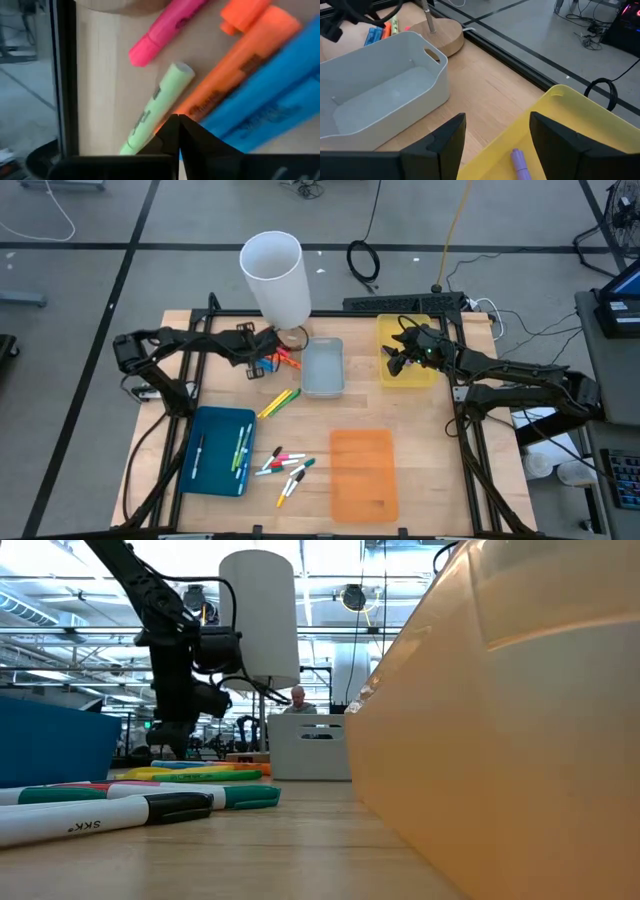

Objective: Pick & Place Markers
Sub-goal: Put the bottom large blue highlighter pen in the yellow bin

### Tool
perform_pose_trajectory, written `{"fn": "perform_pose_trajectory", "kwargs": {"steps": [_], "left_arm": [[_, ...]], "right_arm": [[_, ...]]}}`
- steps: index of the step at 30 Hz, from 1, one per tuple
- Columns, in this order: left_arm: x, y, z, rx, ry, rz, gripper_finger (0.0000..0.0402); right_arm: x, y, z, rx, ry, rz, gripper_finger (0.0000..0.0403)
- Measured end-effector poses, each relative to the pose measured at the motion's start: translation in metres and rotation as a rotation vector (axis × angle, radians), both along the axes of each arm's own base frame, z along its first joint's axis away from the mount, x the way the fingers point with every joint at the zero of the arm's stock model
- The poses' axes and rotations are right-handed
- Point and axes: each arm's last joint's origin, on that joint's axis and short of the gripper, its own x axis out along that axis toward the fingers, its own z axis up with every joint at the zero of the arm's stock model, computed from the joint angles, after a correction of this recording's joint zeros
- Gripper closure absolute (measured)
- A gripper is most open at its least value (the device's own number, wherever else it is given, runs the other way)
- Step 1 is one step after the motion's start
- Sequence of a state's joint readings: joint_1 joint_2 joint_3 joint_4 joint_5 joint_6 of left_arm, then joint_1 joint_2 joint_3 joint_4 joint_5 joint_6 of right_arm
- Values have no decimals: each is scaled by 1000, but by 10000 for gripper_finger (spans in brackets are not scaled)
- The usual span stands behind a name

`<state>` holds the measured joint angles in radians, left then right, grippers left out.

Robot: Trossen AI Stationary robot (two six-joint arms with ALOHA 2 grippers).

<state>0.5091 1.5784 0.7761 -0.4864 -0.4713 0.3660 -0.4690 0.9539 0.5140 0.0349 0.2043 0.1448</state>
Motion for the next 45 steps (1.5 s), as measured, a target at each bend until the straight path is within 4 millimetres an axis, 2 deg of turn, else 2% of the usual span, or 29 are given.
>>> {"fn": "perform_pose_trajectory", "kwargs": {"steps": [4, 9, 16, 21, 24, 27, 32, 34, 37, 40, 42, 45], "left_arm": [[-4, 11, -4, -14, -12, 13, 382], [-7, 21, -16, -76, -59, 20, 398], [-6, 15, -21, -134, -33, 1, 394], [-3, 3, -12, -139, -50, -16, 394], [-4, -4, 6, -98, -90, -2, 389], [-10, -18, 29, -121, -122, -5, 392], [-32, -57, 50, -439, -133, -35, 397], [-31, -68, 54, -503, -213, -7, 387], [-23, -84, 55, -578, -263, -56, 366], [-16, -102, 50, -613, -197, -225, 355], [-13, -111, 43, -617, -136, -301, 356], [-7, -116, 32, -610, -73, -320, 371]], "right_arm": [[0, 0, 0, 0, 0, 0, 195], [0, 0, 0, 0, 0, 0, 195], [0, 0, 0, 0, 0, -1, 195], [0, 0, 0, 0, 0, -1, 195], [0, 0, 0, -1, -2, -1, 195], [0, 0, 0, 0, -3, -1, 195], [0, 0, 0, 1, -4, -2, 195], [0, 0, 0, 0, -3, -2, 195], [0, 0, 0, -2, -6, -2, 195], [0, 0, 0, -2, -6, -2, 195], [0, 0, 0, -1, -6, -1, 195], [0, 0, 0, 0, -7, -2, 195]]}}
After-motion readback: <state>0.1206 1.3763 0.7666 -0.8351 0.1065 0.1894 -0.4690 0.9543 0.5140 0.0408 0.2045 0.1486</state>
